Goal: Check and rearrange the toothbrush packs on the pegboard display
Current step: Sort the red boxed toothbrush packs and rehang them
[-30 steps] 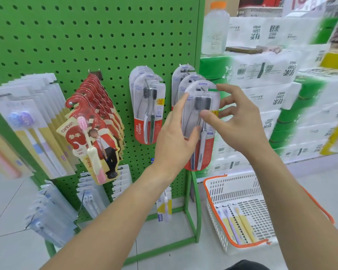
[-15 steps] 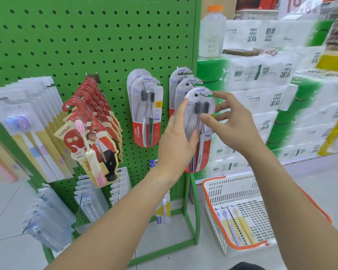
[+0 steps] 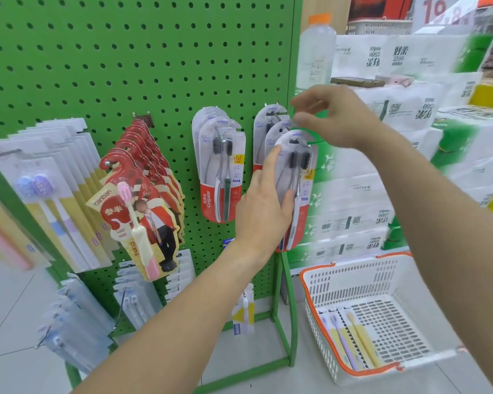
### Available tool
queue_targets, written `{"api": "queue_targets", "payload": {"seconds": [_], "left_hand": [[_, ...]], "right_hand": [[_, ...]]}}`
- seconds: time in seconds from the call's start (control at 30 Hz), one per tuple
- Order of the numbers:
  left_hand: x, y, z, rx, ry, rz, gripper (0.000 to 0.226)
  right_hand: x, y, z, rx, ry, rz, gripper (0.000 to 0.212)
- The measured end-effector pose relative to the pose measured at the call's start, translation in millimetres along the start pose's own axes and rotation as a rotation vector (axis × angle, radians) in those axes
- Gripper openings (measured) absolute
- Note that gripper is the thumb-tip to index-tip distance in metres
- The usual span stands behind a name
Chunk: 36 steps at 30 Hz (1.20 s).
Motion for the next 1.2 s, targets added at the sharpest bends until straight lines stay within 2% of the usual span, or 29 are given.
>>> {"api": "queue_targets", "payload": {"seconds": [0.1,0.2,0.4,0.63,0.73,0.8,0.9,0.97,1.0,1.07,1.13,1.2], "left_hand": [[-2,1,1,-0.016,-0.006,0.005,0.074],[-3,0,2,-0.028,-0.008,0.012,0.074],[1,-4,7,-0.066,-0.033,-0.006,0.075],[16,-2,79,0.202,0.287,-0.003,0.039],[29,-8,117,0.224,0.403,-0.006,0.036],[38,-15,132,0.233,0.406,0.022,0.039],[62,-38,127,0.464,0.156,0.241,0.039],[88,-58,119,0.591,-0.031,0.355,0.015],[99,-68,118,0.556,-0.084,0.36,0.016],[126,-98,106,0.498,-0.211,0.439,0.026],[152,-130,93,0.489,-0.351,0.592,0.021],[174,-158,80,0.459,-0.501,0.703,0.021]], "right_hand": [[-21,-17,-25,0.291,-0.29,0.119,0.026],[-32,-29,-33,0.401,-0.364,0.185,0.02],[-19,-53,-40,0.368,-0.409,0.297,0.015],[11,-96,-28,0.223,-0.332,0.436,0.012],[39,-116,-28,0.116,-0.281,0.459,0.012],[64,-129,-30,0.015,-0.235,0.49,0.01],[111,-129,-41,-0.177,-0.168,0.457,0.012],[155,-119,-58,-0.3,-0.129,0.35,0.014],[180,-113,-70,-0.343,-0.114,0.289,0.013],[222,-90,-103,-0.432,-0.105,0.097,0.012],[255,-54,-142,-0.523,-0.11,-0.183,0.016],[281,-24,-177,-0.537,-0.146,-0.373,0.02]]}}
Point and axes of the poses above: each hand's wrist, its own x-axis away from the middle knuckle, its own z-axis out of the back of the hand, y = z × x, the point moved 9 cm from there along -x, towards the middle knuckle, and after that the axes turned 15 degrees about y, right-handed, at the moved point
